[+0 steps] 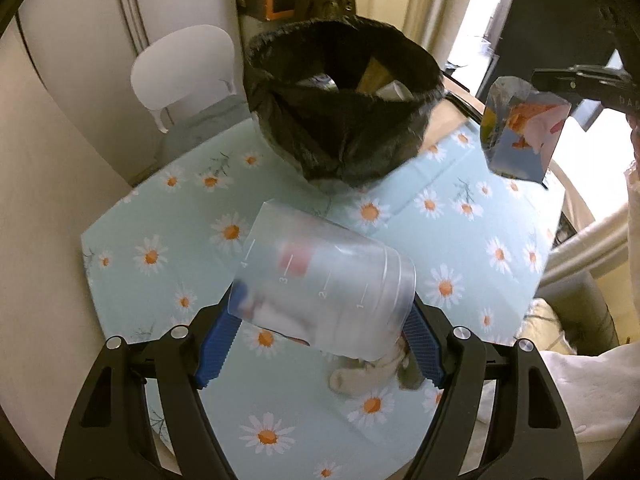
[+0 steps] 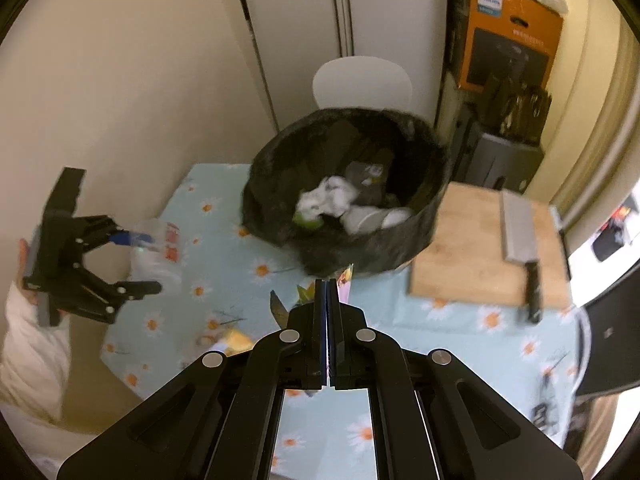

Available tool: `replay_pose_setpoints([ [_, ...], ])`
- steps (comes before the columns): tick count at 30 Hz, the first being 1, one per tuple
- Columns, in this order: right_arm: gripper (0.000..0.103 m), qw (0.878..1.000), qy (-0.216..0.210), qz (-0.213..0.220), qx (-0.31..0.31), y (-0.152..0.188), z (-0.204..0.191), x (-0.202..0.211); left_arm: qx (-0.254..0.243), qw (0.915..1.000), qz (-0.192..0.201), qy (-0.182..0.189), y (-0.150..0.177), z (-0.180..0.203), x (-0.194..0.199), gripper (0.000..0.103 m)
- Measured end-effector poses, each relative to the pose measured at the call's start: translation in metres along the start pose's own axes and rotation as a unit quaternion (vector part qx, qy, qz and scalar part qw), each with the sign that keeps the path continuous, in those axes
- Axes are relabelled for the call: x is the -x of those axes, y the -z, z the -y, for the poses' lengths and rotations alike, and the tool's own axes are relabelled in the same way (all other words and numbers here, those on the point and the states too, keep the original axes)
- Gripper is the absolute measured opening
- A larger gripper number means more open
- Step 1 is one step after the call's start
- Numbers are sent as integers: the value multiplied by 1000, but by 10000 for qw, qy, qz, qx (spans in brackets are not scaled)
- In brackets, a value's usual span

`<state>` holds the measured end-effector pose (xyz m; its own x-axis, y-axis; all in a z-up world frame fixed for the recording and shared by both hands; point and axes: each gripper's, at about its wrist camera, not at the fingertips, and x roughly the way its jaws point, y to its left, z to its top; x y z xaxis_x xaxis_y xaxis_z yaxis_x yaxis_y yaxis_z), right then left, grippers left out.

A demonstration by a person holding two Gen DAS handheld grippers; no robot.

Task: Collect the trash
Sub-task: 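Carry the measuring cup and paper carton over the bin and release both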

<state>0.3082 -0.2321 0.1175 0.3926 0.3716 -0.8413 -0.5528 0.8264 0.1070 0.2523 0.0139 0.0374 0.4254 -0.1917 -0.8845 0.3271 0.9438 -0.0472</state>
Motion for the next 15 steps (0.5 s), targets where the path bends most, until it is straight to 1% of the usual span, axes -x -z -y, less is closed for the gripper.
replay_pose_setpoints([
  [2, 1, 9998, -100, 51, 156, -15, 8, 3, 86, 9999, 61, -56, -9, 4, 2, 75],
  [4, 1, 9993, -50, 101, 360, -28, 13, 5, 170, 9997, 114, -120, -16, 6, 4, 75],
  [12, 1, 9936, -505, 309, 967, -76, 42, 6, 551, 9968, 373, -450, -55, 28, 15, 75],
  [15, 1, 9898, -692, 319, 1207, -90, 49, 1, 618, 9961, 366, -508, -67, 39, 12, 75],
])
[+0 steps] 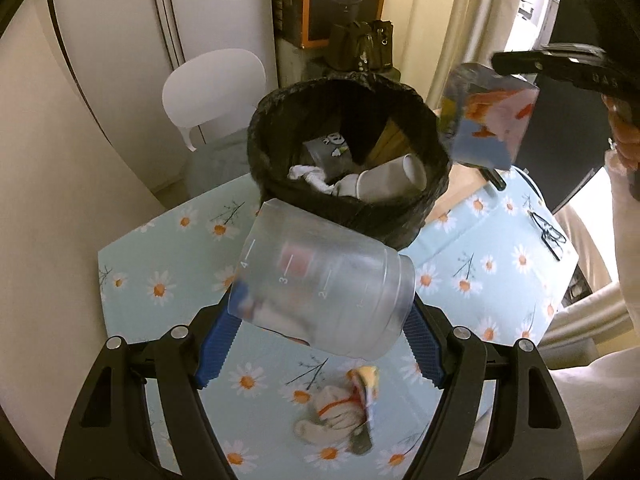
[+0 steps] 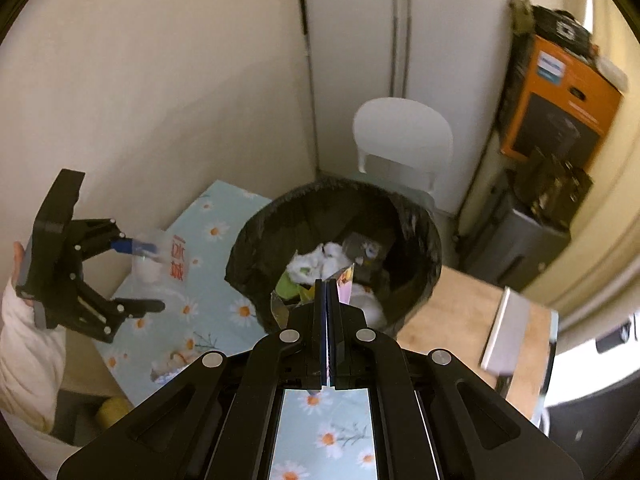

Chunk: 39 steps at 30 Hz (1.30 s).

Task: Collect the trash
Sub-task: 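Carry the measuring cup and paper carton over the bin and release both, then move both tools back toward the knitted glove and red snack bag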

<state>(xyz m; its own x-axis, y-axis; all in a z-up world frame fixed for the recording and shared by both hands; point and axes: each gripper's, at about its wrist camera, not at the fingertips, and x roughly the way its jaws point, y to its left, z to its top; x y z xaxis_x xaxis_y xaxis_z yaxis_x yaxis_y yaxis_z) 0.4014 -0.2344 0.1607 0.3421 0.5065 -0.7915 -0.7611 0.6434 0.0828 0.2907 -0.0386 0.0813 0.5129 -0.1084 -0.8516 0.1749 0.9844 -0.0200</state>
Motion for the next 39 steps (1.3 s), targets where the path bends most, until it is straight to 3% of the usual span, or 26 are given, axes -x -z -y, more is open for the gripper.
replay_pose_setpoints([
  [11, 1, 9980, -327, 26, 547, -23, 23, -12, 10, 10000, -55, -65, -39, 29, -18, 75],
  [26, 1, 9989, -404, -44, 253, -45, 51, -57, -372, 9986, 18, 381, -108, 13, -69, 75],
  [30, 6, 9986, -509, -2, 127, -45, 57, -71, -375, 9984, 48, 416, -111, 6, -85, 85],
  [31, 11, 9987, -503, 30, 114, -44, 58, -74, -409, 9985, 70, 365, -111, 6, -87, 91],
  [32, 32, 9988, -472, 71, 91, -41, 60, -77, -474, 9984, 124, 292, -109, 7, -89, 94],
  [33, 60, 9990, -430, 107, 56, -38, 62, -78, -501, 9982, 161, 275, -107, 8, -90, 96],
  [34, 68, 9992, -381, 138, 20, -35, 63, -78, -513, 9981, 203, 289, -105, 9, -90, 96],
  [37, 76, 9990, -361, 257, -34, -26, 65, -75, -463, 9975, 350, 395, -98, 11, -86, 97],
  [39, 87, 9989, -315, 350, -58, -22, 65, -71, -363, 9978, 435, 355, -94, 12, -82, 97],
])
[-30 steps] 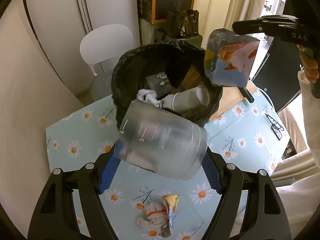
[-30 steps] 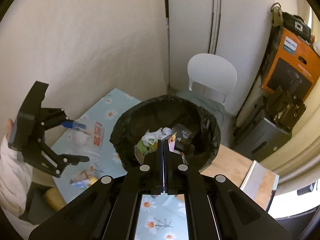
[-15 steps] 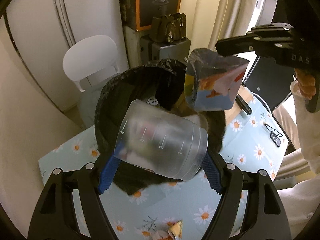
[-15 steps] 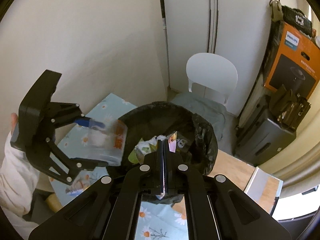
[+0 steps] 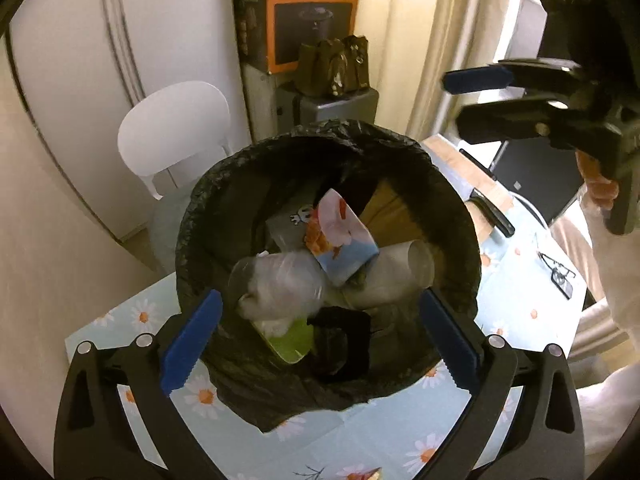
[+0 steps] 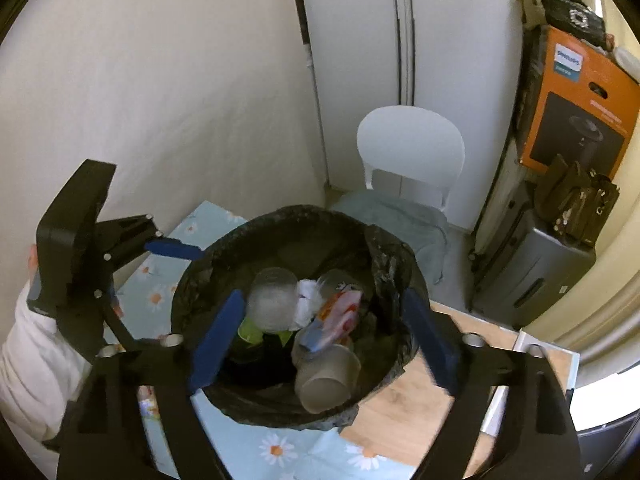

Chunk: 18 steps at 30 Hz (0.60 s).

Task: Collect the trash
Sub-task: 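Move both tools back toward the knitted glove and red snack bag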

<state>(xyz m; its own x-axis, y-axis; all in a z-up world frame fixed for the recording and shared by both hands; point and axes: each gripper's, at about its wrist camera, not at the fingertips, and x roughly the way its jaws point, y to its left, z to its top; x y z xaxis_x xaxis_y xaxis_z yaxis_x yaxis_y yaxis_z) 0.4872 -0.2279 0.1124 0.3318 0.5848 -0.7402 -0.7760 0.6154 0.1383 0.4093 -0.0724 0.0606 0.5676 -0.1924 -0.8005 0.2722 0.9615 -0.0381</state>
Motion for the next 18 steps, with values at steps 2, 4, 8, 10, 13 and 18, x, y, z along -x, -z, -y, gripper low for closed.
replay_pose_setpoints([
  [2, 87, 10000, -5, 86, 14, 6, 0, 6, 122, 9999, 17, -76, 5, 1, 3, 97],
  [4, 89, 9999, -40, 97, 34, 14, -3, 12, 234, 9993, 134, -265, 11, 4, 11, 97],
  [8, 91, 9999, 13, 104, 119, 30, -7, 24, 486, 9966, 460, -490, 25, 9, 28, 97],
  [10, 93, 9998, 5, 97, 154, 38, -10, 29, 569, 9944, 593, -670, 35, 14, 38, 97],
  [13, 94, 9998, 18, 99, 181, 53, -13, 35, 702, 9929, 570, -769, 48, 21, 46, 97],
  [18, 94, 9997, -84, -14, 215, 80, -17, 36, 907, 9906, 344, -969, 73, 31, 53, 97],
])
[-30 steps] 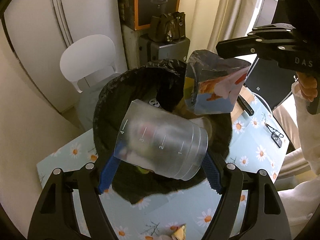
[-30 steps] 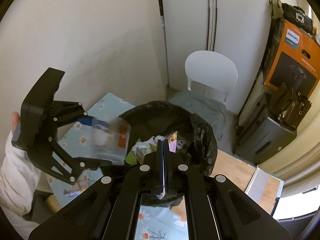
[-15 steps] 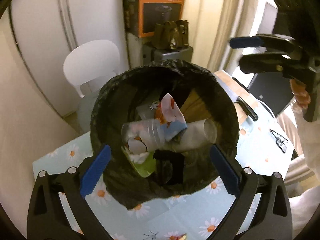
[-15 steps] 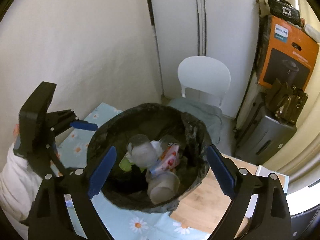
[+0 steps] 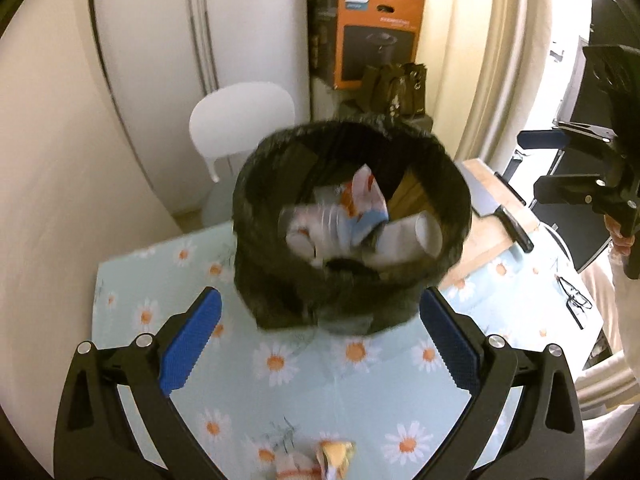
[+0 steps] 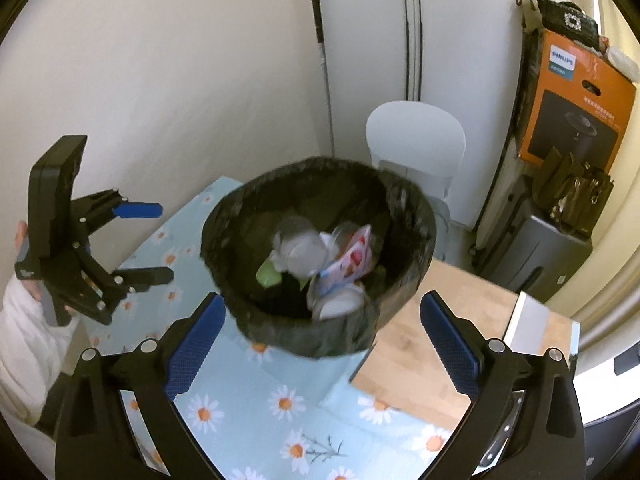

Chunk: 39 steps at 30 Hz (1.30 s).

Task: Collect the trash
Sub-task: 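Move both tools back toward the knitted glove and red snack bag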

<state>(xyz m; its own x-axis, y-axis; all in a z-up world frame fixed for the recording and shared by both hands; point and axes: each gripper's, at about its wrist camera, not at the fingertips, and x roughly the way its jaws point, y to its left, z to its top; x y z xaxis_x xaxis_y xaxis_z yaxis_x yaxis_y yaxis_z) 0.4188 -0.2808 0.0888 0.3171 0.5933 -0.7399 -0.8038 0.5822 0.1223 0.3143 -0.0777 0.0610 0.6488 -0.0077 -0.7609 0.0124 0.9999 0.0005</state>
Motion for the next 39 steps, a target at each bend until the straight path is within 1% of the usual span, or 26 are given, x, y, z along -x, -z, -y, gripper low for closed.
replay_pose_setpoints([
  [5, 94, 9999, -38, -120, 117, 17, -8, -1, 193, 9995, -122, -226, 28, 1, 12, 97],
  [7, 94, 9996, -104, -160, 185, 22, -12, -3, 310, 9990, -158, -278, 38, 0, 18, 97],
  [9, 94, 9993, -201, -212, 229, 28, -17, -6, 375, 9982, -218, -411, 49, -2, 23, 97],
  [15, 94, 9959, -639, -400, 491, 42, -42, -20, 721, 9951, -321, -601, 81, -19, 43, 97],
  [18, 94, 9928, -876, -478, 668, 49, -57, -30, 909, 9915, -456, -811, 97, -29, 47, 97],
  [21, 94, 9898, -922, -649, 874, 53, -73, -39, 1170, 9883, -526, -819, 115, -40, 49, 97],
  [26, 94, 9859, -955, -867, 1065, 57, -94, -51, 1230, 9861, -627, -928, 141, -53, 53, 97],
  [30, 94, 9847, -909, -1129, 963, 60, -110, -64, 1365, 9857, -609, -779, 158, -68, 57, 97],
  [32, 94, 9852, -729, -1248, 917, 63, -121, -70, 1418, 9852, -695, -668, 165, -76, 56, 97],
  [33, 94, 9843, -725, -1351, 879, 65, -126, -74, 1423, 9845, -779, -671, 170, -82, 55, 97],
  [36, 94, 9824, -704, -1523, 821, 69, -139, -81, 1335, 9856, -793, -668, 177, -96, 55, 97],
  [38, 94, 9827, -612, -1599, 701, 72, -149, -87, 1284, 9874, -764, -531, 180, -107, 54, 97],
  [39, 94, 9830, -581, -1652, 546, 74, -154, -91, 1252, 9881, -756, -469, 181, -112, 53, 97],
])
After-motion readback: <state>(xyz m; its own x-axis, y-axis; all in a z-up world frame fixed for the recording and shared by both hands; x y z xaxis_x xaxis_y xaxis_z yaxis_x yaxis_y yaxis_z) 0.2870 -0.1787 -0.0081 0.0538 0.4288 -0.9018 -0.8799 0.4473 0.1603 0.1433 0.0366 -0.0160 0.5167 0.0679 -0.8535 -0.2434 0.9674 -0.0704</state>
